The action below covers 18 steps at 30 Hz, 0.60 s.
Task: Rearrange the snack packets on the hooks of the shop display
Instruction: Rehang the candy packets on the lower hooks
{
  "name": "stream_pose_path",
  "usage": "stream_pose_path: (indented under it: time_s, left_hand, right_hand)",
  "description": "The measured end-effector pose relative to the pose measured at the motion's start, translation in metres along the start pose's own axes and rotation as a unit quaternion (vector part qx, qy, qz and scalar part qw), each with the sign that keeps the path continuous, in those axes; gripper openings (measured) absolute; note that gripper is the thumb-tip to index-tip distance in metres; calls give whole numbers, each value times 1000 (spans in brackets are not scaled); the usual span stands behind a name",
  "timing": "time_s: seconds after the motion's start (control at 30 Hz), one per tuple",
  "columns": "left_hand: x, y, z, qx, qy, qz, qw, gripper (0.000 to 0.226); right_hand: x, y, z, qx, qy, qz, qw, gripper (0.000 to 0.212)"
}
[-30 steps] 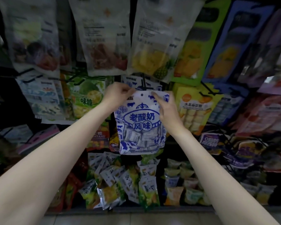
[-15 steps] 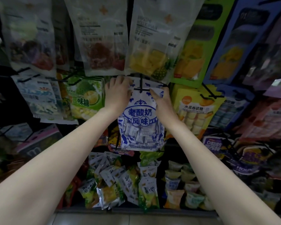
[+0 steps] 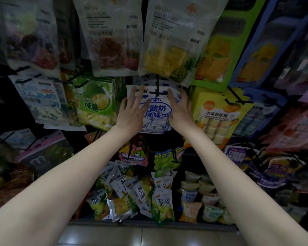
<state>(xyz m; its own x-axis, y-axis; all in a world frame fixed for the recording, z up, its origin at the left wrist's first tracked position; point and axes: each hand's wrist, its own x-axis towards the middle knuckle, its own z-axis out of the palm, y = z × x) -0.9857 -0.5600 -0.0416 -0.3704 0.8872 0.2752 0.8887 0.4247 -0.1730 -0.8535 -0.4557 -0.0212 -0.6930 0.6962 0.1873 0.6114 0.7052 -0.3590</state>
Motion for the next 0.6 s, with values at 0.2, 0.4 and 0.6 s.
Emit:
stream_pose_path:
  time_s: [0.2,0.4,0.6]
  left_hand:
    - [-13,13,17,-34,-91,1,995,66]
    - [-51,-14,41,-79,-141,-31,986,65]
    - [-100,-57,58,-106,-134,-88,981,58]
  right_hand:
    - [-30,8,14,-79,49,-6,996,75]
    - [-48,4,32,-80,-96,53,991,82]
    - [-62,-52,70,-25,-173,-72,982,69]
